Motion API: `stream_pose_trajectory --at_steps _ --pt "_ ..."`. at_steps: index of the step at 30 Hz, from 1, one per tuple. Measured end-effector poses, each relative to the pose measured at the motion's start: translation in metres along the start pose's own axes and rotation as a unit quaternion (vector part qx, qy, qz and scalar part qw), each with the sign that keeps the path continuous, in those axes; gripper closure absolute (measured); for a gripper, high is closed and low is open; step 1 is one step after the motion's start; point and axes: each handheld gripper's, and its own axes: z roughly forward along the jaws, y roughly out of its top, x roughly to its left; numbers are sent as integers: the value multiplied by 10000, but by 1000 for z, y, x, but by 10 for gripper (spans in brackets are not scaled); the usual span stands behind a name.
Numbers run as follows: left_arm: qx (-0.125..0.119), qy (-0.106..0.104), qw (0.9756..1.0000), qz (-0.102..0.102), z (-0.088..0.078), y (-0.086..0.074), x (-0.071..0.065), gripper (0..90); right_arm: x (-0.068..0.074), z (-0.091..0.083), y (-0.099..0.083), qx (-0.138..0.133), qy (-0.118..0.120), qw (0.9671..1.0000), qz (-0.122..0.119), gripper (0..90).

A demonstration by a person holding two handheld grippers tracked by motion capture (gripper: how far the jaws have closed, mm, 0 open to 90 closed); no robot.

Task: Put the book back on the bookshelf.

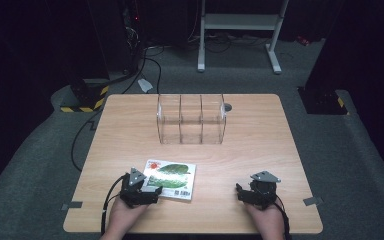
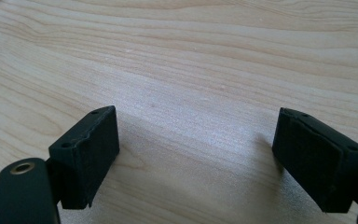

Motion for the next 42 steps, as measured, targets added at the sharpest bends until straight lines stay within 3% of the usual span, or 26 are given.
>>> stream_pose_trajectory --at_steps 4,6,8,11,16,18,21,27,33,35,42 --pt "7 -153 9999 67 4 2 -12 95 1 -2 2 76 -21 9999 67 221" --pt "17 -286 9994 184 5 3 -20 108 5 -6 4 19 189 9997 170 260" --pt "13 -346 9991 243 4 3 -25 128 13 -10 5 -84 247 9996 110 264" --pt "1 -351 9989 301 3 3 -27 149 32 -15 8 -239 610 9978 88 255" --pt "6 -486 9986 204 -2 -1 -23 183 66 -15 8 -300 900 9954 -156 246" --pt "15 -485 9988 93 -1 -3 -20 166 74 -16 9 -337 971 9946 -161 276" --pt "35 -687 9976 -111 1 -5 -15 162 81 -15 10 -375 1122 9929 -99 293" --pt "-19 -735 9972 -105 0 -6 -18 186 98 -8 12 -234 1431 9894 -102 280" --pt "-28 -1014 9948 42 3 -4 -34 272 103 -3 10 1 1449 9893 -158 278" --pt "-28 -991 9951 28 5 -3 -41 281 101 -2 10 34 1370 9905 -130 242" --pt "-58 -894 9960 -34 14 5 -51 303 87 -1 11 36 1272 9919 -17 253"
